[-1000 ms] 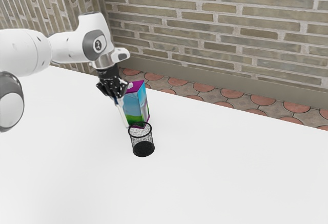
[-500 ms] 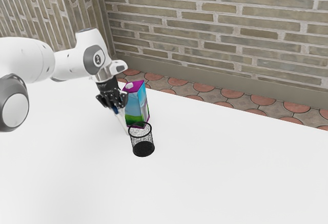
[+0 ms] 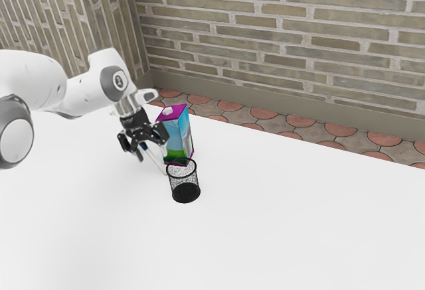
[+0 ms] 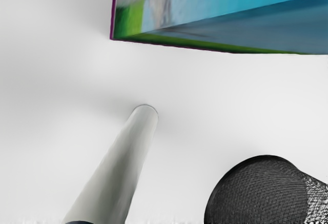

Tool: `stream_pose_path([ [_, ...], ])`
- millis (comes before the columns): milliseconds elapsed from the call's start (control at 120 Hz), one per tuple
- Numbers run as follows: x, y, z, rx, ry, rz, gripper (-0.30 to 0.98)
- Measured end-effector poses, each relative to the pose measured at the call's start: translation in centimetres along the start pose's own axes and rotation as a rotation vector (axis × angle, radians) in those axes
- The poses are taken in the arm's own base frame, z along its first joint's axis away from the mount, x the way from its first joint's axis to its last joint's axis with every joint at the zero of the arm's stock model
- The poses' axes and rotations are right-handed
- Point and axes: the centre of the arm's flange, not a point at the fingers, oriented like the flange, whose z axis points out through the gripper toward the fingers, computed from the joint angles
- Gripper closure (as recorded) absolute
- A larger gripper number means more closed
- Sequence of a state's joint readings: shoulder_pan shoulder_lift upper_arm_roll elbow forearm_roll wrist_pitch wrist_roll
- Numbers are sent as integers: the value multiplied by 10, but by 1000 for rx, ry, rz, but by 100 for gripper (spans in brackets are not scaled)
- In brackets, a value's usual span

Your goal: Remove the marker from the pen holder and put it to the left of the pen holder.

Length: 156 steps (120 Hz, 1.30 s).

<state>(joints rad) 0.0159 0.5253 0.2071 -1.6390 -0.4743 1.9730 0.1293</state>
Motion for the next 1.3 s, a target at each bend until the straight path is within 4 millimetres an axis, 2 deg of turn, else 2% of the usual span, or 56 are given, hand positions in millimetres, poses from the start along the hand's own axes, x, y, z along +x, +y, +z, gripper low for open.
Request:
stream_pose_path([
  [300, -6, -18, -4, -72, -34, -127, 4],
  [517, -15, -13, 6, -199, -133, -274, 3],
  [717, -19, -20, 7, -242, -183, -372, 3],
  [800, -22, -31, 11, -244, -206, -413, 3],
  [900, -22, -62, 13, -216, -213, -436, 3],
  [1017, -24, -82, -8, -138, -179, -376, 3],
  [1100, -23, -84, -3, -99, -180, -323, 2],
  [1150, -25, -78, -12, -85, -163, -281, 2],
  [1200, -31, -58, -32, -58, -136, -213, 2],
  [1233, -40, -34, -51, -30, -112, -146, 2],
  [1300, -67, 29, -107, 32, -32, 16, 2],
])
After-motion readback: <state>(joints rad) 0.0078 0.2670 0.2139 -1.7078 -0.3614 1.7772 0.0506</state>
